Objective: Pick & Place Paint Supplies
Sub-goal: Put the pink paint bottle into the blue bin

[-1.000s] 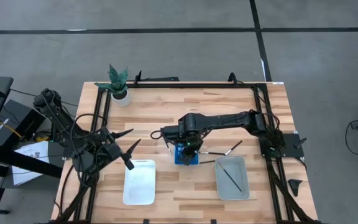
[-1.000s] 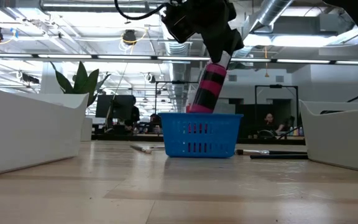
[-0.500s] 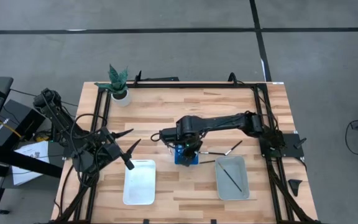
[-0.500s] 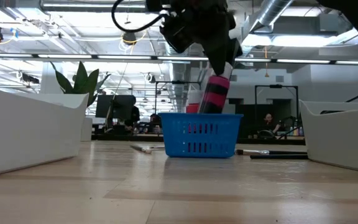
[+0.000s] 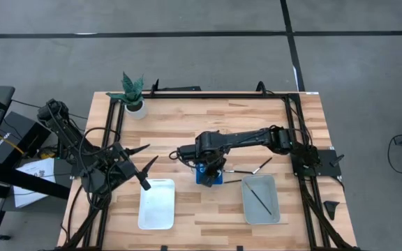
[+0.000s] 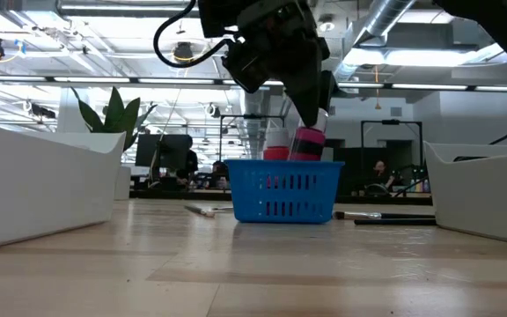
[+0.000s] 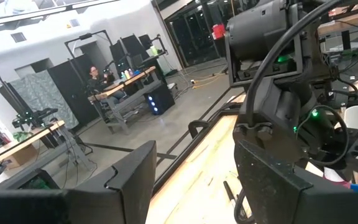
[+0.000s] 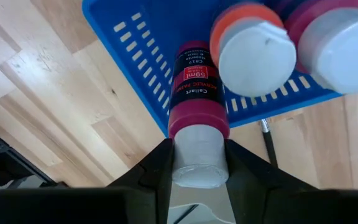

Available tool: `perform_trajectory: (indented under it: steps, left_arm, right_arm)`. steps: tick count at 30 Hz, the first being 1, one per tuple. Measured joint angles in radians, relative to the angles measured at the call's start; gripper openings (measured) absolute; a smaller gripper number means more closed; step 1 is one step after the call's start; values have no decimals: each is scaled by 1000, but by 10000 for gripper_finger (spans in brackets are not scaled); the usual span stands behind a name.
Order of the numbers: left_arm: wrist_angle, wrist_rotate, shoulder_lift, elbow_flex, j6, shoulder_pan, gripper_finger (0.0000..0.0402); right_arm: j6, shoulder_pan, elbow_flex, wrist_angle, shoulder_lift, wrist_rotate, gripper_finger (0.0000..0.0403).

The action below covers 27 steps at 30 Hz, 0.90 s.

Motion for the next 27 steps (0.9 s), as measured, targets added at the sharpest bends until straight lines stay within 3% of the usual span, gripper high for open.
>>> perform_trajectory:
  steps: [12,20,27]
  left_arm:
    - [0,0,0,0,0,0,209]
    - [0,0,0,0,0,0,209]
    - [0,0,0,0,0,0,209]
  right_arm:
    - [0,-6,0,23,0,-1,111]
    - [8,-3,0,22,0,-1,171]
    - [7,-4,1,19,0,-11,163]
